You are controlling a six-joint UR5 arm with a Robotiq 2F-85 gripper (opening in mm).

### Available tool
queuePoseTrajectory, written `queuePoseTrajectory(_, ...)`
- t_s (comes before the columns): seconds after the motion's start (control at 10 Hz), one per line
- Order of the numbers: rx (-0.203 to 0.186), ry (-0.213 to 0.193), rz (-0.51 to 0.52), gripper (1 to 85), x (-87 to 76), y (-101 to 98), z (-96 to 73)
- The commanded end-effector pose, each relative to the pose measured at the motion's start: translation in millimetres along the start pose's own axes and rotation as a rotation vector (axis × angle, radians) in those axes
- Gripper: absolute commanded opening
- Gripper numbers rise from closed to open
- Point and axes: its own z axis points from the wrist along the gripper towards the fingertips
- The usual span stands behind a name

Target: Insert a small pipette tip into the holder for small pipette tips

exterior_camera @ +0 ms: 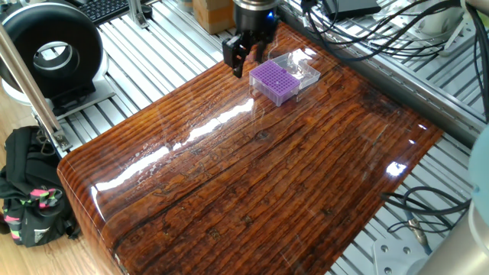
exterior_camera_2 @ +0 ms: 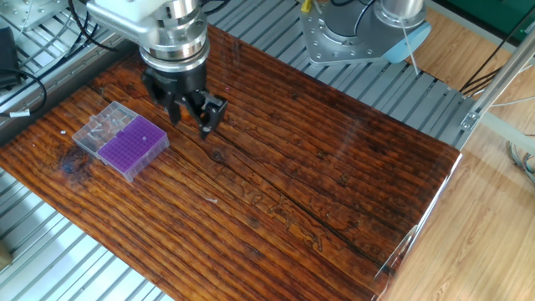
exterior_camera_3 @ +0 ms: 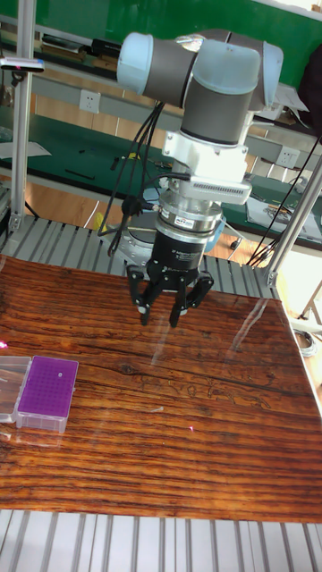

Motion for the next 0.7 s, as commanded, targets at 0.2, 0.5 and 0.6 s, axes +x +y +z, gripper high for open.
queuePoseTrajectory(0.2, 0.003, -0.062, -0.097, 1.0, -13.6, 4.1, 2.4)
queuePoseTrajectory(0.5, -0.026, -0.052, -0.120, 1.0, -8.3, 17.0, 5.8)
queuePoseTrajectory(0.6, -0.024, -0.059, -0.123, 1.0, -9.1, 18.1, 7.9)
